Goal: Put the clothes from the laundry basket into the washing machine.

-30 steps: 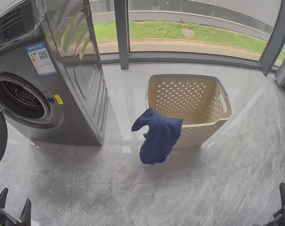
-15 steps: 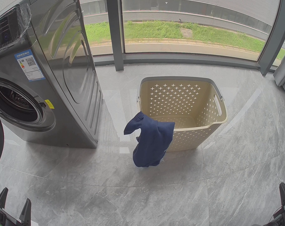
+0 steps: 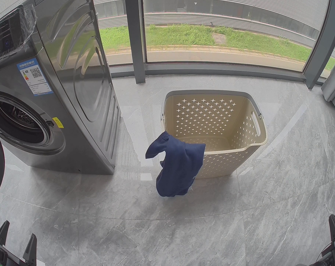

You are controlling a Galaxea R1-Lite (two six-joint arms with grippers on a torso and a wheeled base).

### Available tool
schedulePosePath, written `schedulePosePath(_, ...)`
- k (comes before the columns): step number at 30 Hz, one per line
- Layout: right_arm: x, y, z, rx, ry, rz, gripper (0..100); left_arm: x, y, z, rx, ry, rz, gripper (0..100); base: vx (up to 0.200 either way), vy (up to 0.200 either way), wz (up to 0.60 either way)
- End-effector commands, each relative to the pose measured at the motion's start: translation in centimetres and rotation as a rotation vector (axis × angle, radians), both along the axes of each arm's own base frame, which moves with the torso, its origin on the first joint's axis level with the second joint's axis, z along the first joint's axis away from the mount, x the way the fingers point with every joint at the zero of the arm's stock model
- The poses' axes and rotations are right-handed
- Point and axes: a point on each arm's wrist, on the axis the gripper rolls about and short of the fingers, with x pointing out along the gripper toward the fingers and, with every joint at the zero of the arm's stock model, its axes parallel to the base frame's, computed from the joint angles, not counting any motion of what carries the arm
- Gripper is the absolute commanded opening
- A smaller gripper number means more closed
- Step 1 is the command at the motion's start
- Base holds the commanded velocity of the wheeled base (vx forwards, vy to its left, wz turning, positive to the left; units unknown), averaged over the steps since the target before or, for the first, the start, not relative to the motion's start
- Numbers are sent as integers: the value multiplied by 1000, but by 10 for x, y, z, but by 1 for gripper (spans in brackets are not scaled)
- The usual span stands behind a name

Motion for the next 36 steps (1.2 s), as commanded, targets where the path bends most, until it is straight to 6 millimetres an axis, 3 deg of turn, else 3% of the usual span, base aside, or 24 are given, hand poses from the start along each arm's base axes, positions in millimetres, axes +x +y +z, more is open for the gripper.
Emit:
schedulePosePath(1, 0, 0, -5, 0, 1, 2, 0, 0, 0, -5, -4, 1, 1, 100, 0, 0, 0)
schedulePosePath(10, 0, 0, -5, 0, 1, 2, 0, 0, 0, -5, -7, 1, 0, 100, 0, -200, 0)
schedulePosePath(22, 0, 0, -5, 0, 1, 2, 0, 0, 0, -5, -4, 1, 0, 100, 0, 0, 0)
schedulePosePath(36, 0, 0, -5, 0, 1, 2, 0, 0, 0, -5, -4, 0, 0, 100, 0, 171, 0)
